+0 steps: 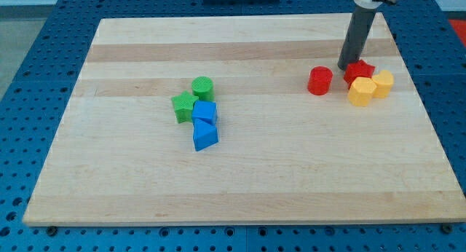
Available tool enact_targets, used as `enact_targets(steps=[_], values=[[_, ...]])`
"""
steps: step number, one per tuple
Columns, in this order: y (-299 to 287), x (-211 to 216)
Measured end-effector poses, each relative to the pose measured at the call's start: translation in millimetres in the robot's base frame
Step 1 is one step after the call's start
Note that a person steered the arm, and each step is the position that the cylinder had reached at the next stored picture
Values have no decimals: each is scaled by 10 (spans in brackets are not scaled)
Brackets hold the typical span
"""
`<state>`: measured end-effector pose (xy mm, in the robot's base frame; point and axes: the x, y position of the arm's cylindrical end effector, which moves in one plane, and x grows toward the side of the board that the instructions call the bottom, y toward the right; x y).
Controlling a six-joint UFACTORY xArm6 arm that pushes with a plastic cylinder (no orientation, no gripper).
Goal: Place red circle on top left to yellow hexagon
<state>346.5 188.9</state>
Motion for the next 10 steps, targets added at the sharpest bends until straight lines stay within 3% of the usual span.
enact_targets(steps=[4, 7, 10], values=[[-809, 102], [-618, 273], [-927, 390]])
